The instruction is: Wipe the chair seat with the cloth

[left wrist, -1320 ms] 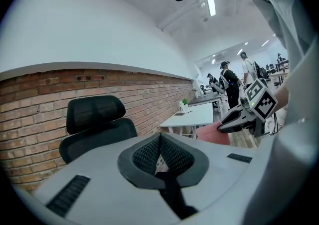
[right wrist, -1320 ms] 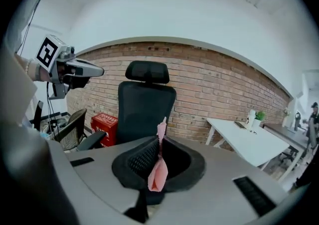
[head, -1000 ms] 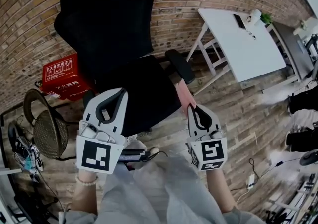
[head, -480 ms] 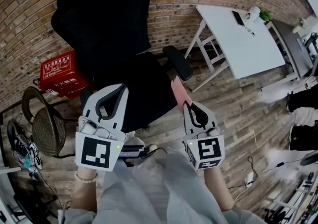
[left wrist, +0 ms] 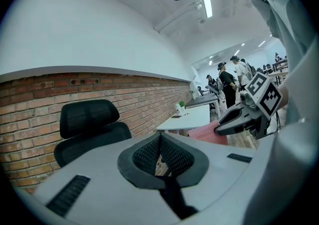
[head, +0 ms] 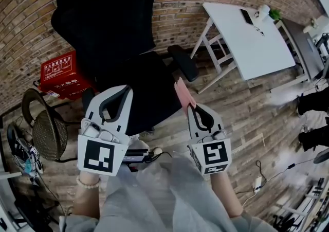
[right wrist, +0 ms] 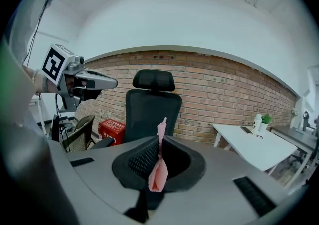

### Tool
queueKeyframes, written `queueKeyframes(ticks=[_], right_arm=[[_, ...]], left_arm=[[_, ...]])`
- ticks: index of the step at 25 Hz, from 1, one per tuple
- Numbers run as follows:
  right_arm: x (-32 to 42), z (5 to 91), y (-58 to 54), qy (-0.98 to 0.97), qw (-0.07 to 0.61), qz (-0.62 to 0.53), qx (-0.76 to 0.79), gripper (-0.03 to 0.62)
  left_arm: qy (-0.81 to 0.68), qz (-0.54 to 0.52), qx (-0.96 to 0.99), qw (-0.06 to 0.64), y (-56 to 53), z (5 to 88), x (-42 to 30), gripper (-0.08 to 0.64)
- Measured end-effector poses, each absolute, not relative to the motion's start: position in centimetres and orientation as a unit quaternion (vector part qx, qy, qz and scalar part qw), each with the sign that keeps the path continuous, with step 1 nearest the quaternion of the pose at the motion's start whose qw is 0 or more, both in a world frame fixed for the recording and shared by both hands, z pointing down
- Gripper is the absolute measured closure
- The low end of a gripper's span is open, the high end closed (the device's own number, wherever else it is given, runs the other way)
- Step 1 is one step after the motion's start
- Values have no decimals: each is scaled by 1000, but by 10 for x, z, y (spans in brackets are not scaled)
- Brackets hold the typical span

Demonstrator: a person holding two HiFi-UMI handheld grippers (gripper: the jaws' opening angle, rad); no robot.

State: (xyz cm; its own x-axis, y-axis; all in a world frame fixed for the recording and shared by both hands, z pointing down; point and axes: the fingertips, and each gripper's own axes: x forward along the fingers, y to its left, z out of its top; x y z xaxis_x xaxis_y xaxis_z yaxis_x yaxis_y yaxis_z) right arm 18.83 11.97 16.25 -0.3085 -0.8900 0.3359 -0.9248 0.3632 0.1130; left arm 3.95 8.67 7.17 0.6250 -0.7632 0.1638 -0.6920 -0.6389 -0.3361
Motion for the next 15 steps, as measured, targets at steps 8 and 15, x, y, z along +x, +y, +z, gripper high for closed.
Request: queueKeyframes(ticks=[8,15], right_arm=[[185,163,117,-810,177,48,557,543],[183,165,116,-812,181,49,553,543]], left_arm=[[406,-149,-894,120,85,75,41,541],[406,-151,-893,121,83,77,41,541]])
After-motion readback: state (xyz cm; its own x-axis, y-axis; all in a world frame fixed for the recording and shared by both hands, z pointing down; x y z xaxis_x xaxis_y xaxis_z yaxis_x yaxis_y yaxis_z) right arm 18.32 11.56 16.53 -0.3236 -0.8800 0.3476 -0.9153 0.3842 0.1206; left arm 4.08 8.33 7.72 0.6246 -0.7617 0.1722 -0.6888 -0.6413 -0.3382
